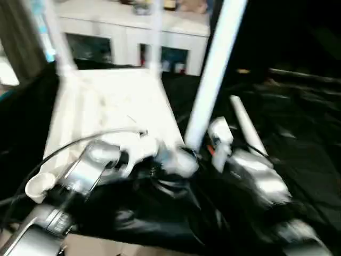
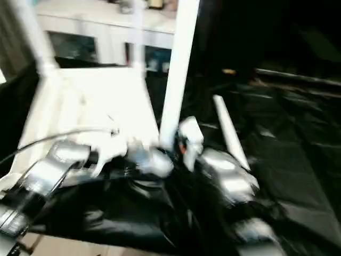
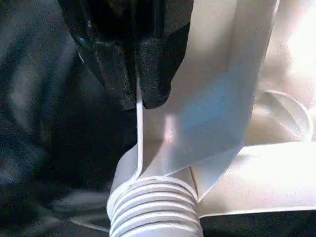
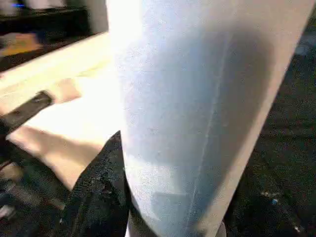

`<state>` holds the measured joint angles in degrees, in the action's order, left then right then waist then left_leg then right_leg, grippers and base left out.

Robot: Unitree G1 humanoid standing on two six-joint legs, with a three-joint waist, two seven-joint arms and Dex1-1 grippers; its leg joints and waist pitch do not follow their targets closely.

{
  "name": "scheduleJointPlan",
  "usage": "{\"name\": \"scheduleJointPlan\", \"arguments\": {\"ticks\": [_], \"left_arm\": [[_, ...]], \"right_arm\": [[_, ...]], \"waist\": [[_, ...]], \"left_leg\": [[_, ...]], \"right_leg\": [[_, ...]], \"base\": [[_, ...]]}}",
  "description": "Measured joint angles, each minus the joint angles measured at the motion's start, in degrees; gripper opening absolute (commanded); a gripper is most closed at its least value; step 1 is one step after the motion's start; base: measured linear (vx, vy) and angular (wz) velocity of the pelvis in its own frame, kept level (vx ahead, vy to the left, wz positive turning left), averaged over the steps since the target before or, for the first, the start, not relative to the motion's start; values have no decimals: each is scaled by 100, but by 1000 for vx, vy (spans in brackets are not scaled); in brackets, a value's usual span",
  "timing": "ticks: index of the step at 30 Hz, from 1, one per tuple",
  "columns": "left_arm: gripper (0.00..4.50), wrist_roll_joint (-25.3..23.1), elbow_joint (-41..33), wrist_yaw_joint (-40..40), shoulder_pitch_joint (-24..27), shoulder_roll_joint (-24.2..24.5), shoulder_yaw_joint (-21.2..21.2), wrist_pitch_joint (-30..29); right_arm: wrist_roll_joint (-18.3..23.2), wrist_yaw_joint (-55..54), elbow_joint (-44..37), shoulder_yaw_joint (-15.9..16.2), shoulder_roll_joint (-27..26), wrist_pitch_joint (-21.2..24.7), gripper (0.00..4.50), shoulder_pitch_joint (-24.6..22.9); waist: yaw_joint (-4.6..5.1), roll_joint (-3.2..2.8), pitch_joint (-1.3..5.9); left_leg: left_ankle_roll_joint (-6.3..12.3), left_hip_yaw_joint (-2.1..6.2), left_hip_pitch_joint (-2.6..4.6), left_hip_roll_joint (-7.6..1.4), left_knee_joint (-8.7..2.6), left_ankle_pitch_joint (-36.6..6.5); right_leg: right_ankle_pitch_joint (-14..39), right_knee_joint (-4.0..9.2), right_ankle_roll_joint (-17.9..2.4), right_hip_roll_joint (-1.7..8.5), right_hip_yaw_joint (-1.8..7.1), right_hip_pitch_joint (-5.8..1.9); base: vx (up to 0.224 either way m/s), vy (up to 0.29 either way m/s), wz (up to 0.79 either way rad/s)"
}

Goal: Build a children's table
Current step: Insert table leg to table base

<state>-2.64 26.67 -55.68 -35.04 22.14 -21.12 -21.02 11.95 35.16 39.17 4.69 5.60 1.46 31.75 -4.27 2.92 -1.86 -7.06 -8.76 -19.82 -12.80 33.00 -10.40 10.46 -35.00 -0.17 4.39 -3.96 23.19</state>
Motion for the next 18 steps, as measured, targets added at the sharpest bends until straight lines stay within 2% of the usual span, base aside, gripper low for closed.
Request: {"name": "scheduleJointPlan", "arguments": {"ticks": [4, 6, 10, 14, 18], "left_arm": [[0, -56, 245, 501, -236, -301, 63, -363], [0, -192, 515, 988, -466, -647, 128, -617], [0, -332, 706, 1726, -603, -1173, 210, -856], [0, -331, 735, 2095, -638, -1471, 262, -1054], [0, -349, 738, 2267, -642, -1568, 288, -1185]], "right_arm": [[-100, -881, 432, -143, -268, -124, 191, 299], [-164, -1673, 837, -317, -506, -173, 191, 601], [-294, -2653, 1255, -443, -717, -190, 191, 913], [-379, -2976, 1515, -499, -758, -249, 191, 1093], [-481, -3104, 1730, -537, -808, -347, 191, 1191]], "waist": [[59, 12, 1], [61, 12, 1], [59, 16, 12], [50, 10, 23], [44, 3, 29]], "left_leg": [[-1, 1, -5, 0, 2, 1], [-3, 1, -5, 0, 6, 2], [-2, 0, -10, 0, 1, 0], [5, -5, -8, 5, -17, -6], [4, -6, 0, 6, -18, -5]], "right_leg": [[-7, -3, -9, -1, -1, 2], [-14, -10, -13, -2, 0, 2], [-25, -4, -31, -2, 11, -2], [-19, 3, -31, -2, 10, -3], [-16, 3, -26, -2, 10, -6]], "base": [[0, 0, 0], [0, 0, 0], [0, 0, 0], [13, 1, 1], [0, 0, 0]]}}
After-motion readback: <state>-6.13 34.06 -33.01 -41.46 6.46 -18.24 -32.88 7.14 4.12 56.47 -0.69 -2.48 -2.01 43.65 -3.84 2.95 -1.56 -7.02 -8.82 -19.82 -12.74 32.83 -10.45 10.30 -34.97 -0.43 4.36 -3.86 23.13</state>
